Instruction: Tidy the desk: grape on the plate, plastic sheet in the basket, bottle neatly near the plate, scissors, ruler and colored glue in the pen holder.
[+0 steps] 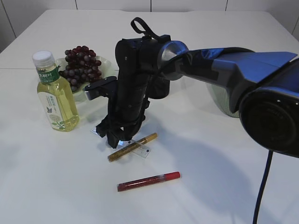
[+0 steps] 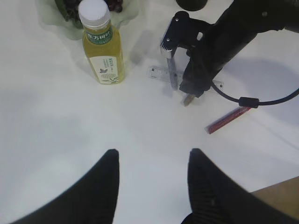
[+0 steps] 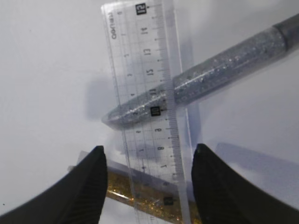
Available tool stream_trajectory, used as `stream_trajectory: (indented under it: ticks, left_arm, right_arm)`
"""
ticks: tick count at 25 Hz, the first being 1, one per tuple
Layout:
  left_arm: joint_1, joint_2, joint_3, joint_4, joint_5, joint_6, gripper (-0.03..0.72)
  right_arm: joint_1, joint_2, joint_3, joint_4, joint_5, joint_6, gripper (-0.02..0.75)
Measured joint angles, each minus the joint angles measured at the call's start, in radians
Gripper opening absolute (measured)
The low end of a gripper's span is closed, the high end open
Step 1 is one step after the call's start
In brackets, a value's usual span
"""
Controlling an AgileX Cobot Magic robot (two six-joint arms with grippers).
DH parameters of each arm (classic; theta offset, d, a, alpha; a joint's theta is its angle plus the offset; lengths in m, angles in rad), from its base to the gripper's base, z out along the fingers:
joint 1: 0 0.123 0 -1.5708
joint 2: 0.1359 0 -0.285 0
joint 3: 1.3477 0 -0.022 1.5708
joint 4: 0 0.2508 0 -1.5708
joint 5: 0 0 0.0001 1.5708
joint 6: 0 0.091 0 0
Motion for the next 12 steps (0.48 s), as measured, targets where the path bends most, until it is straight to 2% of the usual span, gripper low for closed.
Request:
stream_trajectory:
  ticks: [12]
  left_arm:
    - [0.000,0.000,0.000,0.000,0.000,0.001,0.346]
  right_arm:
    - [0.000,0.000,-0.002,-0.025,-0.006,-0.002,0.459]
